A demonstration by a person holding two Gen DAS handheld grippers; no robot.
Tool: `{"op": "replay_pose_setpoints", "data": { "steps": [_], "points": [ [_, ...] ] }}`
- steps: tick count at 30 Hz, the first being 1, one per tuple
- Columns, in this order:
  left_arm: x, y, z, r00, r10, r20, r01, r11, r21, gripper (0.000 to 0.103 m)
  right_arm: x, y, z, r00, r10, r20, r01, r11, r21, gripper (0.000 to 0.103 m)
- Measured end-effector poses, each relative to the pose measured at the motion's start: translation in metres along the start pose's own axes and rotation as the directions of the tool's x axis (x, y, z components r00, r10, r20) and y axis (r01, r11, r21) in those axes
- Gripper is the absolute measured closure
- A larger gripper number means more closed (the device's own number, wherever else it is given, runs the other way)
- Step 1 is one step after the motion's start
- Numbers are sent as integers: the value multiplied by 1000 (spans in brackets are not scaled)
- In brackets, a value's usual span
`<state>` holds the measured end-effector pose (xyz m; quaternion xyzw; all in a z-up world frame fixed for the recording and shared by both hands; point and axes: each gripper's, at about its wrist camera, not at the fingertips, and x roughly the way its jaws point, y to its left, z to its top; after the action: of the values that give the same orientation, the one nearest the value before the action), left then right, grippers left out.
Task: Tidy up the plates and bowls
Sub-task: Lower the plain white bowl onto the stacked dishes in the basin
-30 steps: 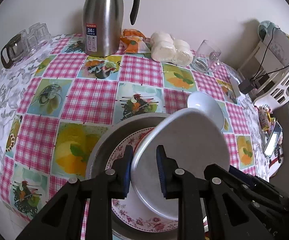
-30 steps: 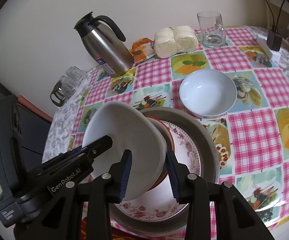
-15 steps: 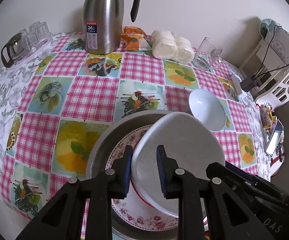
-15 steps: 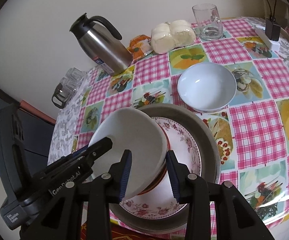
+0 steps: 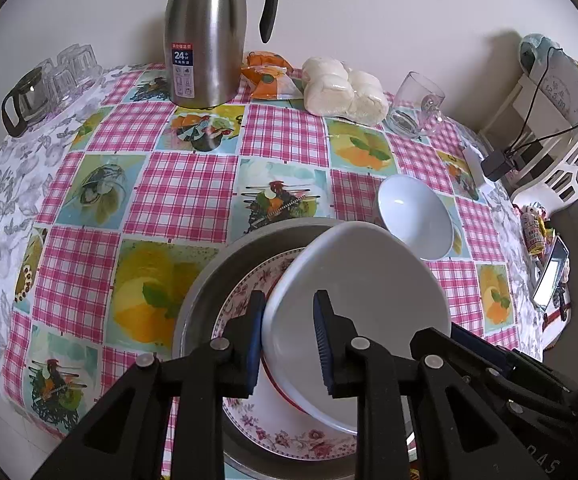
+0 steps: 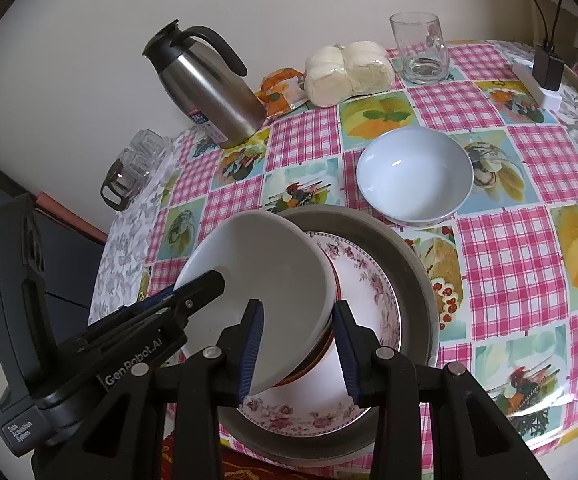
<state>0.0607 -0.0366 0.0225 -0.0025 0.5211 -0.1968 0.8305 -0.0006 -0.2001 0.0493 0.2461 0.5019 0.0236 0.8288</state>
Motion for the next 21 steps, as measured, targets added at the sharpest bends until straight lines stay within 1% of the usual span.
{"op": "replay_pose_setpoints", "data": {
  "steps": [3,7,21],
  "points": [
    [-2,-1,0,1000,-4,6,4,1000,-1,77,0,1,-1,1000,9,-4,-9,1000,0,59],
    [-4,-3,-1,1000,-3,6,3,1000,9,72,-1,2,-2,1000,5,-7,-5,1000,-1,59],
    [-5,-4,-2,1000,-3,-4,3,1000,13,69,-1,2,-2,1000,23,-13,-22,1000,2,59]
  ]
}}
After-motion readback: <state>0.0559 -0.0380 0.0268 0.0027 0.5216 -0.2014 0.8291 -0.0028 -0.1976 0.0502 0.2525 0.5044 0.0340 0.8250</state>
